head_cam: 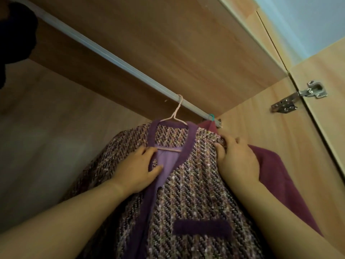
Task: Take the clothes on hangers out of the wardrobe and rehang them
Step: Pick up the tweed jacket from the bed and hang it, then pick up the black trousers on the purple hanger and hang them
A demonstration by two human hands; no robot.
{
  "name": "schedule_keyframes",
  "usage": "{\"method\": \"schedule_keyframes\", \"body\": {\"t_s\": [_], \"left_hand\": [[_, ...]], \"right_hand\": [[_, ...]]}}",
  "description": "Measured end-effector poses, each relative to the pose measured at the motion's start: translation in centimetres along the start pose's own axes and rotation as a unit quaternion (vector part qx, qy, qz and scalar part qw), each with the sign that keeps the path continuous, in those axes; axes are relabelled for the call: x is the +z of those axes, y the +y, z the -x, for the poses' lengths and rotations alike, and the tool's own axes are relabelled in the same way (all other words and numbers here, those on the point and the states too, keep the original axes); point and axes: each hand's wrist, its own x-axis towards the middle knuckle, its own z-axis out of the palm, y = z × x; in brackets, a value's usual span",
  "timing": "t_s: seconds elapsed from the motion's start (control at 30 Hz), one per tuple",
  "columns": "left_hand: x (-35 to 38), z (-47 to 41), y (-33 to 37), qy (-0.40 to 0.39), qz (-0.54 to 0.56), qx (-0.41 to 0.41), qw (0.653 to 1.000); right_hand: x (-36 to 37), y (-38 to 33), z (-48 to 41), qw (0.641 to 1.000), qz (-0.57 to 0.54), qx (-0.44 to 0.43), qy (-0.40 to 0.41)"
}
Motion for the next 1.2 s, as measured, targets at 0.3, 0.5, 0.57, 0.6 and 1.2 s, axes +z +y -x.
{"method": "schedule_keyframes", "body": {"t_s": [0.3, 0.5, 0.57, 0.6, 1.2], "left_hand": [[0.5, 4.8, 1.2, 0.07, 0.081, -0.025, 0.994], [0.3, 7.8, 0.8, 0.057, 0.093, -0.037, 0.993], [0.8, 9.8, 0.9, 0.035, 0.107, -0.043, 0.993], [1.1, 10.9, 1.1, 0.026, 0.117, -0.046, 0.992], [1.9, 37.6, 9.1, -0.168, 0.155, 0.081, 0.97]], "right_hand": [[-1.0, 1.9, 9.7, 0.999, -0.017, -0.023, -0.03], [-1.3, 1.9, 14.0, 0.999, -0.019, -0.023, -0.036], [-1.3, 2.1, 17.2, 0.998, -0.009, -0.008, -0.061], [-1.4, 2.2, 18.8, 0.997, -0.006, 0.001, -0.072], [-17.1, 2.4, 41.9, 0.957, 0.084, 0.077, -0.268]]}}
